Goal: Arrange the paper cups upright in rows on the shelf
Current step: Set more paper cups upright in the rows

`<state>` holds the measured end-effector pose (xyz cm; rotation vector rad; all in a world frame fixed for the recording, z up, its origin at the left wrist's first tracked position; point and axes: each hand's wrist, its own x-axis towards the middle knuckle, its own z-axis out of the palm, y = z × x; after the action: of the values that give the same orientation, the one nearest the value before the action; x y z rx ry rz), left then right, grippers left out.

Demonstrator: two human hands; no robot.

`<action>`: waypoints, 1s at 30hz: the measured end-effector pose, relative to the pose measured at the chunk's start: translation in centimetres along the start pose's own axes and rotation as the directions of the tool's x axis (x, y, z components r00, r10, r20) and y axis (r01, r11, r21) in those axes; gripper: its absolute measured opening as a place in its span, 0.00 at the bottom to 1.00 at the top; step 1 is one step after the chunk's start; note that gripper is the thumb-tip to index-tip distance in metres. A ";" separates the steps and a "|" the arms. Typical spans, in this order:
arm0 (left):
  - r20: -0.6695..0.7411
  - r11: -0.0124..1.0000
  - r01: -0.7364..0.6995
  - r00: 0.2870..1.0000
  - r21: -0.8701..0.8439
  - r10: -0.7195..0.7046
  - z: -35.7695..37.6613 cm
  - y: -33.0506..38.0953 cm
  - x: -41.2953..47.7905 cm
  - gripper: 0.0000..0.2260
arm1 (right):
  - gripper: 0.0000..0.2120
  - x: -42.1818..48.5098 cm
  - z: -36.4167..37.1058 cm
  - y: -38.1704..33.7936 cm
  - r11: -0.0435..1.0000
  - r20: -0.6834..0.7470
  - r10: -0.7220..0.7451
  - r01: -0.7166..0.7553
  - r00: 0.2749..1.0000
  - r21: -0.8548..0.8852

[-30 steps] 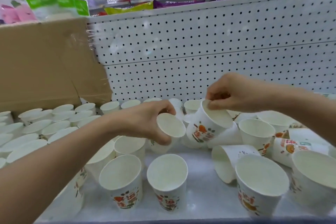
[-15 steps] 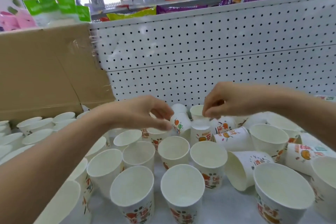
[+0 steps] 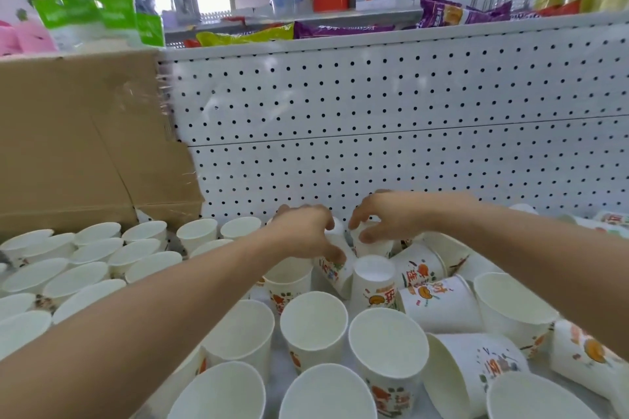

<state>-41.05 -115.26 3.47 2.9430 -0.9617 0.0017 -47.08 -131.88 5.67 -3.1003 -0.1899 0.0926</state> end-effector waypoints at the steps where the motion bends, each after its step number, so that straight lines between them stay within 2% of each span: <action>1: -0.003 1.000 0.011 1.000 -0.024 -0.011 -0.1 0.1 -0.2 0.30 | 0.15 0.1 -0.1 0.2 1.000 0.014 -0.004 0.004 1.000 0.003; 4: -0.002 0.993 0.027 1.000 -0.116 -0.028 -0.6 0.1 -0.9 0.24 | 0.12 0.7 -0.5 0.6 1.000 -0.032 -0.008 0.007 0.999 -0.019; 8: 0.042 0.959 0.048 0.998 -0.281 -0.038 -1.4 -0.3 -1.7 0.15 | 0.12 2.7 -1.0 0.0 0.999 -0.096 -0.040 0.042 0.995 0.025; 12: 0.080 0.925 0.029 0.997 -0.379 0.001 -1.4 -0.9 -1.8 0.08 | 0.20 5.3 -0.7 -1.4 0.994 -0.031 -0.056 0.059 0.998 0.095; 14: 0.090 0.923 0.036 0.996 -0.384 -0.002 -1.3 -1.0 -1.8 0.08 | 0.22 6.6 -0.1 -1.5 0.995 0.039 -0.010 0.006 0.999 0.098; 18: 0.110 0.937 0.065 0.994 -0.344 -0.028 -1.2 -1.4 -1.7 0.09 | 0.18 8.0 0.9 -1.6 0.987 0.166 -0.003 -0.024 0.986 0.160; 21: 0.115 0.946 0.079 0.992 -0.315 -0.044 -1.2 -1.6 -1.9 0.10 | 0.19 8.7 1.7 -1.8 0.982 0.226 -0.006 -0.036 0.974 0.184; 25: 0.101 0.954 0.086 0.993 -0.289 -0.059 -1.1 -1.7 -2.1 0.09 | 0.18 8.9 2.4 -1.9 0.973 0.215 -0.019 -0.032 0.977 0.229; 30: 0.101 0.955 0.080 0.993 -0.285 -0.053 -1.1 -1.9 -2.2 0.09 | 0.13 9.3 2.2 -1.7 0.940 0.119 -0.049 0.006 0.992 0.341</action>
<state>-41.73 -112.39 4.45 2.7219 -0.7939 -0.2578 -38.20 -128.98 2.98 -2.7466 -0.1972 0.2890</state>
